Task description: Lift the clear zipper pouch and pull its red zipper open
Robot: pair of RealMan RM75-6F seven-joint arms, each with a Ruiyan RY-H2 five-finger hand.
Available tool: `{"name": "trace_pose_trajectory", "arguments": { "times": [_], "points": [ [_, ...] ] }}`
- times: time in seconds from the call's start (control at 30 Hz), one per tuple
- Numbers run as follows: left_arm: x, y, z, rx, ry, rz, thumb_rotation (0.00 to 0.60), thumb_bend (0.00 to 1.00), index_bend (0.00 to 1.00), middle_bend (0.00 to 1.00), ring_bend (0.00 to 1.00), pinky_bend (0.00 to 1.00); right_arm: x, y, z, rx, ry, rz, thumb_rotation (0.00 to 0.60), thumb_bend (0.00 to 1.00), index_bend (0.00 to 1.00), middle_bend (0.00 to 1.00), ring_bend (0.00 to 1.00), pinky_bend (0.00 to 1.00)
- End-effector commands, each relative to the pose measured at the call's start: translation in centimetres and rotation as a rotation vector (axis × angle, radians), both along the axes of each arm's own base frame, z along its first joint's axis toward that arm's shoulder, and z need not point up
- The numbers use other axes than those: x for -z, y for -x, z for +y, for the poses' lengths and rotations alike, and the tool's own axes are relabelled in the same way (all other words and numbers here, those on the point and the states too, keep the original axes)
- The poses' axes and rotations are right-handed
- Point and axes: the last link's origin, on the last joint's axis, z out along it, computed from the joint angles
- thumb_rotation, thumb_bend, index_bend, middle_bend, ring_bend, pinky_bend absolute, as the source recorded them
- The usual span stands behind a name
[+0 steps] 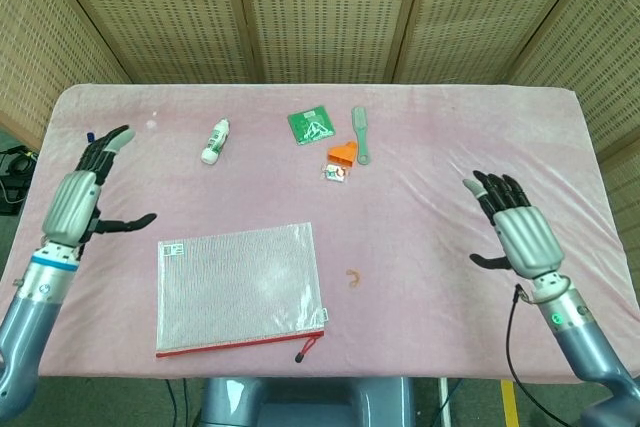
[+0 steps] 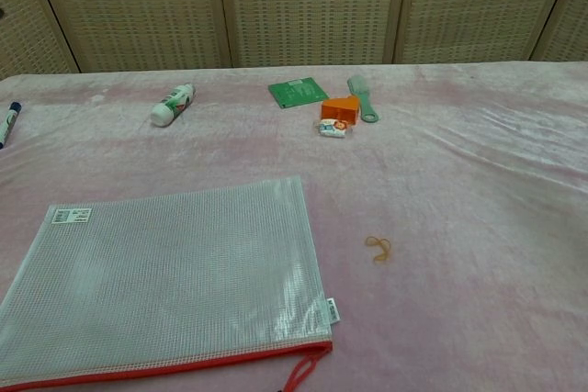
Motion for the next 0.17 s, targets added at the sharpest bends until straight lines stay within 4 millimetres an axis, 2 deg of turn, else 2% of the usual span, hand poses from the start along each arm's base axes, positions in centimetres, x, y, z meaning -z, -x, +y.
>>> {"name": "trace_pose_trajectory", "arguments": {
  "times": [0.03,0.17],
  "points": [
    [-1.2,3.6,-6.4,-0.162,-0.065,0.164,0.600,0.00,0.00,0.00,0.00,0.00,0.1,2.9,3.6,0.002,0.076,0.023,0.600,0.00,0.00,0.00,0.00,0.00],
    [-1.0,4.6,-8.7,-0.203,-0.068,0.206,0.600,0.00,0.00,0.00,0.00,0.00,0.0,3.9,5.1,-0.010,0.115,0.067,0.600,0.00,0.00,0.00,0.00,0.00]
  ]
}}
